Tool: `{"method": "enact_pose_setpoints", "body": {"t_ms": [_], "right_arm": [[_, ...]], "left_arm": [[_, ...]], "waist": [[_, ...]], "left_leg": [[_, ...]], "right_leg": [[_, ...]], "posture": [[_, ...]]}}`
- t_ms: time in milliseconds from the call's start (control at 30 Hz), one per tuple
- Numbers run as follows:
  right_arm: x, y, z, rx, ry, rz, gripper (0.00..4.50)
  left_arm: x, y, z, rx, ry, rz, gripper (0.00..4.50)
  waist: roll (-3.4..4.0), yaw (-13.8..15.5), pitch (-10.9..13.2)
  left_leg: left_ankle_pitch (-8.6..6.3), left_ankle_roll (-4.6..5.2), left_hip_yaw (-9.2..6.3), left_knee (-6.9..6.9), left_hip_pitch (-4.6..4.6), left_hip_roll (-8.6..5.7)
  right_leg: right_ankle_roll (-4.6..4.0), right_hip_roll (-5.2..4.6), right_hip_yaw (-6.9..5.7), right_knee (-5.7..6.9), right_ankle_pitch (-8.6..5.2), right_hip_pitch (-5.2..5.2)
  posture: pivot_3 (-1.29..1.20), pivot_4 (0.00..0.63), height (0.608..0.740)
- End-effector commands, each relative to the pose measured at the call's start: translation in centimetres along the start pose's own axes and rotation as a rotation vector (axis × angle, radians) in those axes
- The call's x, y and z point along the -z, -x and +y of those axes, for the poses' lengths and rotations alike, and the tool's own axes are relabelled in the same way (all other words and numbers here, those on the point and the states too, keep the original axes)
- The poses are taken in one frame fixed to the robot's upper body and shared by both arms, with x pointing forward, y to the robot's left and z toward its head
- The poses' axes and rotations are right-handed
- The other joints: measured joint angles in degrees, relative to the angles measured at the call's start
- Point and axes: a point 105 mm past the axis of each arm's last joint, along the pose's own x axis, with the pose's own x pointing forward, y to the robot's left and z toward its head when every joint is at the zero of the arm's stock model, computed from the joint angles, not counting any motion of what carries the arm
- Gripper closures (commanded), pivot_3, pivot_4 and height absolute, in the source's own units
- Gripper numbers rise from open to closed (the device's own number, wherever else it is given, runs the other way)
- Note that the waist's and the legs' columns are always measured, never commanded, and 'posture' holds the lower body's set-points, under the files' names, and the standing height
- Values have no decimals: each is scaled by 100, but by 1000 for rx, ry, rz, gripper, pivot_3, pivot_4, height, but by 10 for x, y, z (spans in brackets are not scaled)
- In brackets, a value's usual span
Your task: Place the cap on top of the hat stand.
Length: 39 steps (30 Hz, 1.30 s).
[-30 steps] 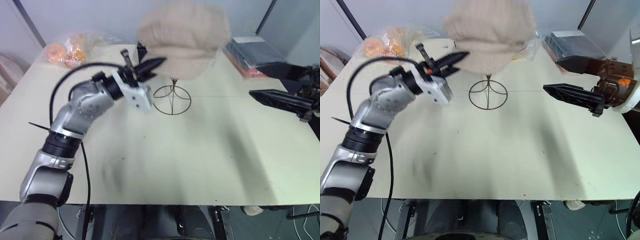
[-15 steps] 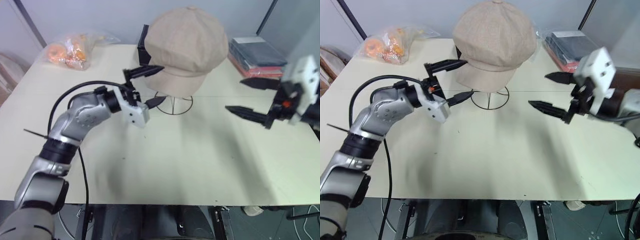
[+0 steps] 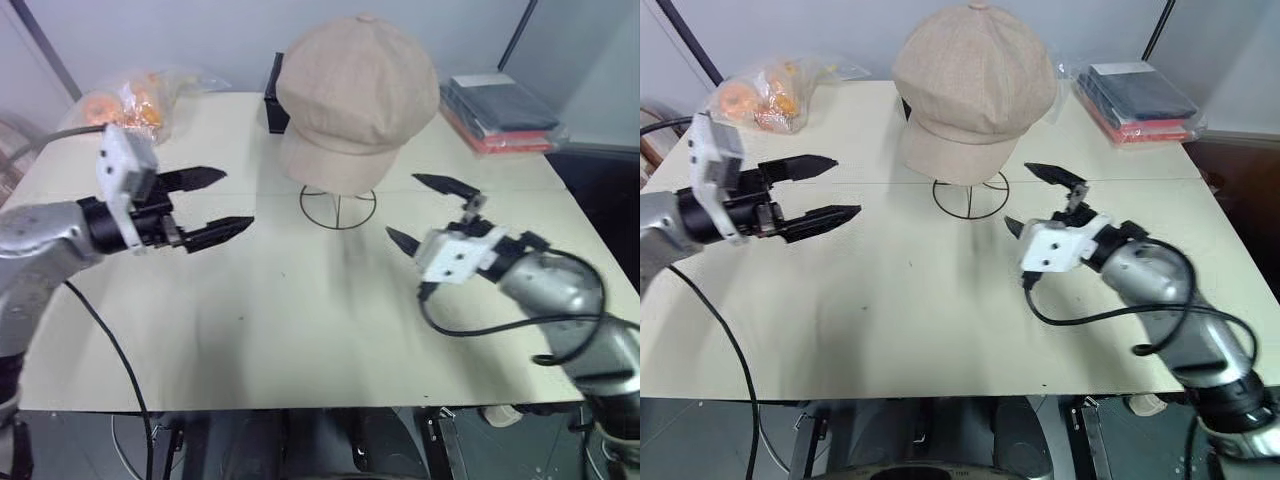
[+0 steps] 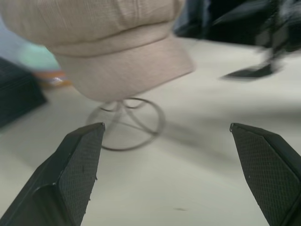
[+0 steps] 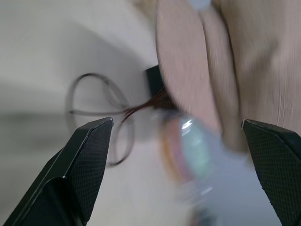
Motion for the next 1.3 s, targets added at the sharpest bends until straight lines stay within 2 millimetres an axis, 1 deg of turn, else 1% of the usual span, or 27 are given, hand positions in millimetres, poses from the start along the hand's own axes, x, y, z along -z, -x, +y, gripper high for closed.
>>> {"method": "enact_pose_setpoints", "body": {"t_ms": [33,133,333,433,567,633,667,733,833,933,1067,1167,1300], "right_arm": [[-16,-25,-4,105,142,-88,0],[-19,-43,-5,162,163,-98,0],[-14,-64,-3,235,175,-76,0],[-16,-65,2,252,180,-91,899],[-18,-63,0,267,178,-99,2945],[-17,-63,-5,285,183,-96,4035],[-17,-62,-8,299,185,-95,4448],[-19,-60,-15,318,192,-113,4448],[-28,-52,-32,344,205,-191,4448],[-29,-42,-58,372,171,-254,4448],[-30,-32,-77,355,118,-366,4448],[-18,-31,-80,311,100,-415,4448],[-3,-35,-70,257,90,-433,4448]], "left_arm": [[-16,6,-3,18,7,-28,31],[-25,6,-5,27,-10,-31,31],[-25,6,2,-17,-24,-30,31],[-27,5,2,-23,-31,-40,0],[-24,5,3,-31,-35,-35,0],[-24,5,4,-33,-34,-34,0],[-24,5,4,-31,-33,-35,0],[-25,6,4,-28,-25,-45,0],[-27,8,7,-34,-7,-59,0],[-25,10,12,-51,-10,-55,0],[-25,11,14,-54,-11,-59,0],[-26,11,15,-55,-12,-64,0],[-28,11,16,-54,-23,-68,0]], "waist": [[-1,8,0],[-6,29,-1],[-6,15,-1],[-6,13,-1],[-6,9,-1],[-6,7,-1],[-6,6,-1],[-7,6,-2],[-6,17,-1],[-6,7,-1],[-5,4,0],[-5,-3,0],[-5,-9,0]], "left_leg": [[0,-1,-2,0,-1,0],[2,-4,-5,2,-2,-1],[2,-4,-8,-4,-1,-3],[3,-5,-8,-5,-1,-3],[3,-4,-8,-6,-1,-3],[3,-4,-8,-6,-1,-3],[3,-4,-8,-6,0,-3],[3,-4,-9,-6,1,-2],[2,-4,-9,-6,0,-2],[2,-4,-8,-6,0,-2],[2,-4,-8,-7,0,1],[2,-4,-7,-8,2,4],[2,-4,-6,-9,2,5]], "right_leg": [[-1,3,0,-1,0,1],[-2,3,0,-1,1,3],[-4,2,0,-5,1,6],[-5,3,0,-4,2,4],[-5,3,0,-4,2,4],[-5,3,0,-4,2,4],[-5,3,0,-4,2,4],[-5,3,0,-4,2,6],[-5,2,0,-4,2,6],[-4,2,1,-4,2,6],[-4,2,1,-5,2,6],[-4,2,0,-7,2,8],[-5,1,1,-8,2,8]], "posture": [[0,150,740],[0,150,740],[0,150,740],[0,150,740],[0,150,740],[0,150,740],[0,150,740],[0,150,740],[0,150,740],[0,150,740],[0,150,740],[0,150,740],[0,150,740]]}}
